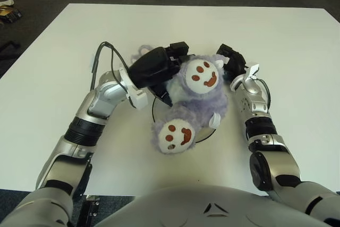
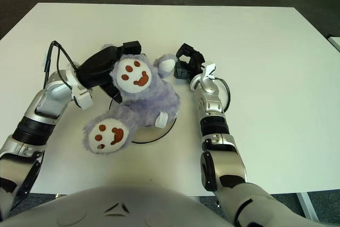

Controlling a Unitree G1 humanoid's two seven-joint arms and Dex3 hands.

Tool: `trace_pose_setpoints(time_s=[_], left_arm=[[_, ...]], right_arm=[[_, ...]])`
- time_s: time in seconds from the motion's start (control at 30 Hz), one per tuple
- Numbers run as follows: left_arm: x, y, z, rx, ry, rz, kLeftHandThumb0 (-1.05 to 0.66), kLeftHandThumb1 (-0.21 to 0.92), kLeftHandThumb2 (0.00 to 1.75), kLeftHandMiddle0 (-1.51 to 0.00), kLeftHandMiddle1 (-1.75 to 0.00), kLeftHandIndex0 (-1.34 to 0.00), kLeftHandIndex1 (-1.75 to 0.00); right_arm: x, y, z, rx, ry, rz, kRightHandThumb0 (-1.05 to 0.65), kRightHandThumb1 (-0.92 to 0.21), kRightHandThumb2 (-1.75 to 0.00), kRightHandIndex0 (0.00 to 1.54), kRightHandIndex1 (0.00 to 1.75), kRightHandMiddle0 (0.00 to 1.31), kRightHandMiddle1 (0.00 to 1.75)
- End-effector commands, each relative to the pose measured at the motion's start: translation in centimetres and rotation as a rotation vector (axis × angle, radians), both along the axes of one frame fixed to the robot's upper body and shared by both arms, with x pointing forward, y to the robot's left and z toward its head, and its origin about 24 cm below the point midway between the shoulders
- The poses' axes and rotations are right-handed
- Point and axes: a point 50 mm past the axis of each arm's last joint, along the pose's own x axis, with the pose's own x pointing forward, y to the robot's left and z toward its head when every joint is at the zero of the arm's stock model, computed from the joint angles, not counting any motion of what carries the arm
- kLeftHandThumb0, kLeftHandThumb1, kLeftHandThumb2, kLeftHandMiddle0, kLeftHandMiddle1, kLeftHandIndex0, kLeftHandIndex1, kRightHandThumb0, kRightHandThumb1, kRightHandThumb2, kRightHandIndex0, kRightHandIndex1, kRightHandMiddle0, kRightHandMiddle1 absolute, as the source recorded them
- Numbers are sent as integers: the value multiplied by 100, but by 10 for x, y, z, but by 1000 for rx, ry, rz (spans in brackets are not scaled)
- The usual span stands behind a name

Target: Put the doll into the plate.

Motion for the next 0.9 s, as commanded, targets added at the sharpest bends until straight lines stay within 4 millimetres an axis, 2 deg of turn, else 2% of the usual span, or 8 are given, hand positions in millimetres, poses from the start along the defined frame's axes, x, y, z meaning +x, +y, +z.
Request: trace_pose_setpoints(time_s=[0.0,0.13,0.2,0.23,0.33,0.5,0.67,0.87], left_arm=[[3,1,5,17,-61,-3,-1,73,78,-19,-172,-31,-168],[4,0,5,35,-61,-15,0,85,60,-19,-171,-21,-166],[5,1,4,47,-46,-24,-27,61,83,-12,-145,-8,-139],[6,2,4,55,-35,-28,-34,54,90,-10,-135,-5,-130],[6,2,3,70,-13,-37,-43,46,98,-8,-112,-2,-110],[6,4,3,87,-10,-45,-45,42,100,-6,-98,0,-96],[5,3,3,124,-29,-52,-45,45,98,-6,-78,0,-78],[3,15,14,264,43,-63,-60,64,80,-8,-49,0,-58]], right_arm=[[-14,-3,-35,15,158,-3,-54,-18,-148,126,175,73,175],[-14,-3,-35,11,157,11,-54,-18,-149,125,175,73,175],[-14,-2,-34,13,158,11,-54,-17,-149,121,175,74,175],[-14,-2,-35,14,159,9,-54,-17,-149,120,175,74,175],[-14,-3,-35,13,159,3,-54,-17,-149,117,175,73,175],[-15,-2,-36,9,157,-2,-54,-18,-148,117,175,72,175],[-14,-2,-37,8,158,-7,-53,-20,-146,119,175,71,175],[-14,-4,-40,9,162,-9,-53,-21,-145,117,175,70,175]])
